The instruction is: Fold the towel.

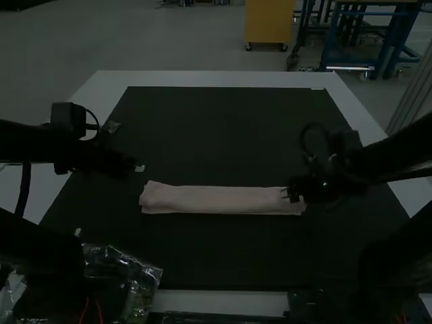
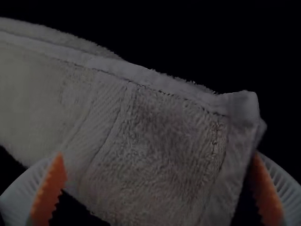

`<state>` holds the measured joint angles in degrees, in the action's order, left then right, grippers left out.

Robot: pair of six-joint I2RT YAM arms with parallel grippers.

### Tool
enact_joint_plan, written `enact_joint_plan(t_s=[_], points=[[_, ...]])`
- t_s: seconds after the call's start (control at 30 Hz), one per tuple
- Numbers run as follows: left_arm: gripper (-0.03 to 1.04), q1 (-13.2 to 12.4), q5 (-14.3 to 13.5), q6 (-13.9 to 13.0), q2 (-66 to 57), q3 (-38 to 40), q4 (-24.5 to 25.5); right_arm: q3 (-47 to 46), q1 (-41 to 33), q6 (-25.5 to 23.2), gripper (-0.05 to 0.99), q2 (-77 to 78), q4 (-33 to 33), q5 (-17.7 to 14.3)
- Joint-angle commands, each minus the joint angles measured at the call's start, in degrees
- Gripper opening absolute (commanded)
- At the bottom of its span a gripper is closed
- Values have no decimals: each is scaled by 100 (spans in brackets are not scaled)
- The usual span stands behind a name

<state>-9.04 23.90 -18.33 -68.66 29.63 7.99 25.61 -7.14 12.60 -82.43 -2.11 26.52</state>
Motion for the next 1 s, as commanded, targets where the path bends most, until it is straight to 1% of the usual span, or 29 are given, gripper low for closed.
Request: enact_joint_plan(t_s=[0.0,0.1,0.2,0.27,0.33,0.37,0.43,0.47,0.53,0.57,0.67,0.73,0.87,0.97], points=[[97,-45,159,286,81,184,-87,-56,-113,-82,88,-168,-123,-77],[97,-10,159,383,90,210,-131,-56,-121,-74,88,-264,-211,-139],[97,-45,159,426,81,228,-131,-64,-121,-74,87,-388,-352,-191],[97,-45,168,435,81,219,-157,-64,-121,-74,79,-537,-457,-191],[97,-45,176,514,81,219,-184,-73,-121,-56,70,-721,-510,-183],[97,-45,176,523,81,219,-192,-73,-121,-56,64,-827,-545,-139],[97,-45,185,541,90,219,-228,-73,-104,-47,47,-1047,-571,2],[97,-45,194,541,81,219,-245,-73,-86,-65,37,-1161,-571,143],[97,-45,203,629,81,210,-307,-29,-60,-65,12,-1346,-563,389],[97,-37,203,655,81,201,-324,-3,-33,-65,-2,-1407,-554,468],[97,-45,203,664,81,193,-359,182,151,-21,-2,-1416,-334,573],[97,-54,203,664,64,193,-386,349,336,58,-2,-1381,-114,723],[97,-45,203,673,55,184,-465,753,854,164,-2,-1170,404,934],[97,-19,185,681,28,175,-553,1034,1056,199,-2,-968,809,1004]])
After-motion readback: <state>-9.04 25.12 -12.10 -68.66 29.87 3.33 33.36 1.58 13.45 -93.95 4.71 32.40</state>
